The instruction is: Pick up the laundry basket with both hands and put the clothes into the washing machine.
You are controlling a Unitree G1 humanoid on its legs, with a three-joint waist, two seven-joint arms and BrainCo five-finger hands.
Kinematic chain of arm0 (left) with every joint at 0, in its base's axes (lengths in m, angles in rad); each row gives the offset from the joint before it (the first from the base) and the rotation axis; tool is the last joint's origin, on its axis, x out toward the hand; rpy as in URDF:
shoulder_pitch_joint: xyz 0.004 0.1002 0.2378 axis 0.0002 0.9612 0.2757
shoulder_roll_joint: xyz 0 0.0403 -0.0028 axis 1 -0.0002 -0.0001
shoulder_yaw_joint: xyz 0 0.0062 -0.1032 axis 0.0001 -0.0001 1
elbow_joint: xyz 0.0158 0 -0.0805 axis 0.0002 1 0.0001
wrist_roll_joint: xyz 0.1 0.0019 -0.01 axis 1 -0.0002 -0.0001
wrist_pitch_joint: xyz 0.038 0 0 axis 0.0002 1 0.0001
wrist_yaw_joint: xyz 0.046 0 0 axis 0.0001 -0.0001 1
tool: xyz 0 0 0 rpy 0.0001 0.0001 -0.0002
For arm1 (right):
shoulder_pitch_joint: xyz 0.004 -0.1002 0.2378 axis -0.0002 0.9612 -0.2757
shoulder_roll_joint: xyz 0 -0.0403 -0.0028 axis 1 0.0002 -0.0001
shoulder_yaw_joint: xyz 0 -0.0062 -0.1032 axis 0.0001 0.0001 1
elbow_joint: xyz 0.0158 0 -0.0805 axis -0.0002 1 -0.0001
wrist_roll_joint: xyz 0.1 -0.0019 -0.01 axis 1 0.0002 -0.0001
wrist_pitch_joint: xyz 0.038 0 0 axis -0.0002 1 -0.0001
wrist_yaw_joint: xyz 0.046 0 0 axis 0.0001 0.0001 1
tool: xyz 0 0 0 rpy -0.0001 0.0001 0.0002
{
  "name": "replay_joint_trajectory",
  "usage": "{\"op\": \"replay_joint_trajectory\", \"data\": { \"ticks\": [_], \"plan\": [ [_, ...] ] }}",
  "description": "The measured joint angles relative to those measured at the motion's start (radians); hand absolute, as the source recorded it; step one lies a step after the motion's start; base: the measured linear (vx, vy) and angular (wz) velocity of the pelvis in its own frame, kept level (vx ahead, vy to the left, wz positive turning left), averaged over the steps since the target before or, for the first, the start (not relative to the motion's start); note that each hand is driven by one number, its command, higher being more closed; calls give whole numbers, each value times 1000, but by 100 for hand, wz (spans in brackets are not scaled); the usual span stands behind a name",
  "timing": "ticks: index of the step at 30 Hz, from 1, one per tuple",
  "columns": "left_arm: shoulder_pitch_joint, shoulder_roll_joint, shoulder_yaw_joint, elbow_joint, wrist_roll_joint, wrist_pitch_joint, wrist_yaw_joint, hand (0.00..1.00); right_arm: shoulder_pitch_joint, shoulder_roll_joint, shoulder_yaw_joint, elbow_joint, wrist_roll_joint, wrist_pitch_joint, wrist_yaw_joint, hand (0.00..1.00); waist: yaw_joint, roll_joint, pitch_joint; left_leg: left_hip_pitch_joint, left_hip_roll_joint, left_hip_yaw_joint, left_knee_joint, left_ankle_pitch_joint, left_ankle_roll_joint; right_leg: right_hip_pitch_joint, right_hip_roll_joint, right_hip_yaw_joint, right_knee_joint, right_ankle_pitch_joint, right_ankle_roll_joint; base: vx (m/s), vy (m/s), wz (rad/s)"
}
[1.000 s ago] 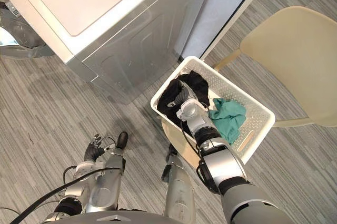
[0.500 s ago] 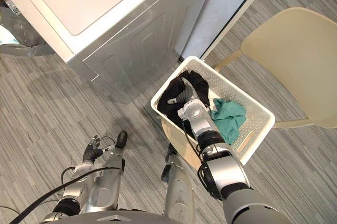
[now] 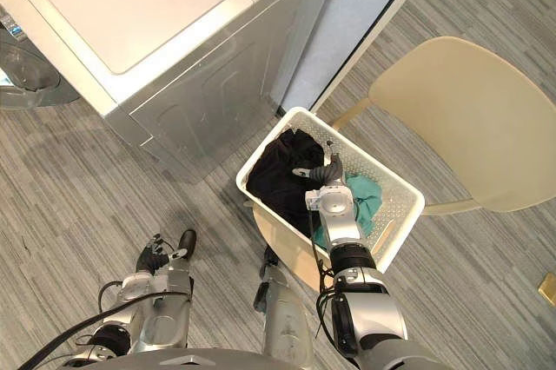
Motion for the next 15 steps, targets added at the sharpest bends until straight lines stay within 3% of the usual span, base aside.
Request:
{"op": "replay_joint_trajectory", "data": {
  "ticks": [3, 8, 15],
  "plan": [
    [0, 5, -1, -1, -2, -1, -5, 0, -5, -19, -2, 2, -74, 4, 2, 0, 2, 0, 0, -1, -1, -2, 0, 2, 0, 0, 0, -2, 0, 0, 0, 12, -2, 1],
    [-2, 22, -2, -7, -10, -5, -6, 0, -59, -52, 10, 50, -103, 12, 5, 0, 4, 0, 0, -19, -3, -6, 0, 3, 0, -13, -1, -3, 1, 1, 1, 0, 0, 0],
    [-13, 25, -2, -12, -20, -9, -7, 0, -141, -70, 29, 132, -12, 21, 13, 0, 13, 1, 0, -57, -3, -9, -1, 11, -2, -47, -7, -10, 1, 7, 0, 17, 6, 2]
  ]
}}
